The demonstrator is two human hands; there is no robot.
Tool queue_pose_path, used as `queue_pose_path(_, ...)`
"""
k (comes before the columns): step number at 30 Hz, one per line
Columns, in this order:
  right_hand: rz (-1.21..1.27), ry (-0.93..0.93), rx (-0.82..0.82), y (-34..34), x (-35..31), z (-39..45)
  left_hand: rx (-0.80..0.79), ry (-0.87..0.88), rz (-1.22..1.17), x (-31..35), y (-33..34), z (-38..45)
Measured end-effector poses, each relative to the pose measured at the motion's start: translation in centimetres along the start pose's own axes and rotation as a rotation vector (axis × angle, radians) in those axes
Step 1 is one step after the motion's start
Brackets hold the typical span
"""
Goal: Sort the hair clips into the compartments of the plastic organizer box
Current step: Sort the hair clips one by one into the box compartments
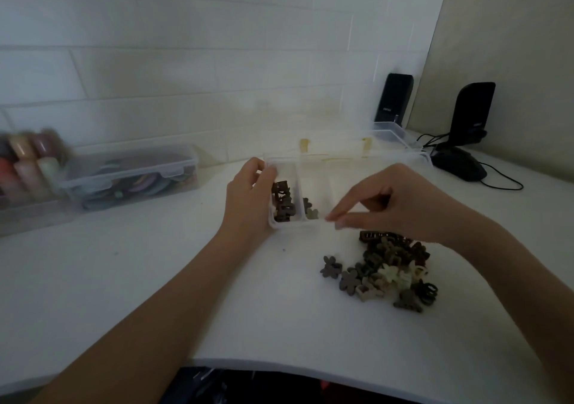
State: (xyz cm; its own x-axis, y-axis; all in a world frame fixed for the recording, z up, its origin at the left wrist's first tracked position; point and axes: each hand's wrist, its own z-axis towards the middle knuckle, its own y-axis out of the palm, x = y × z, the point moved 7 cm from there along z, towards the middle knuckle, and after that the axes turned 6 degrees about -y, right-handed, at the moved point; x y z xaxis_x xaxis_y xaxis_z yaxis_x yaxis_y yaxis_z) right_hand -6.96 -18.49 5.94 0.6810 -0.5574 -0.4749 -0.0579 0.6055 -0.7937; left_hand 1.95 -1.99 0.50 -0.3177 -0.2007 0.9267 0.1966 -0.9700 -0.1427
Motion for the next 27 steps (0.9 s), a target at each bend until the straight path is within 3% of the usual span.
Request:
queue_pose_path(3, -0.027, 0.037, -0.205, 2.1, 0.5, -0.1, 0.011, 0.006, 0.026, -0.1, -0.1, 0.2)
queue_pose_path(6, -0.191, 0.062, -0.295, 3.6, 1.2, -0.1, 0.010, 0.023, 0.052, 0.0, 0.0, 0.2)
queue_pose_path(12, -0.250, 0.080, -0.281, 3.8, 1.3, 0.0, 0.011, 0.017, 0.062, 0.1, 0.0, 0.2)
queue_pose_path(16, -0.112, 0.027, -0.229, 3.9, 0.7, 0.2, -0.004, 0.025, 0.057, 0.3, 0.0, -0.1)
queue_pose_path(20, 0.028, -0.033, -0.045, 2.0, -0.1, 0.4, -0.083, 0.072, 0.067, 0.8, 0.5, -0.9)
queue_pose_path(25, -0.163, -0.027, 0.490, -1.8, -0.1, -0.3, -0.022, 0.044, 0.011, 0.7, 0.1, -0.3)
queue_pose_path(27, -0.273, -0.042, 0.604, -2.2, -0.4, -0.6, -0.039, 0.079, -0.034, 0.9, 0.3, -0.7)
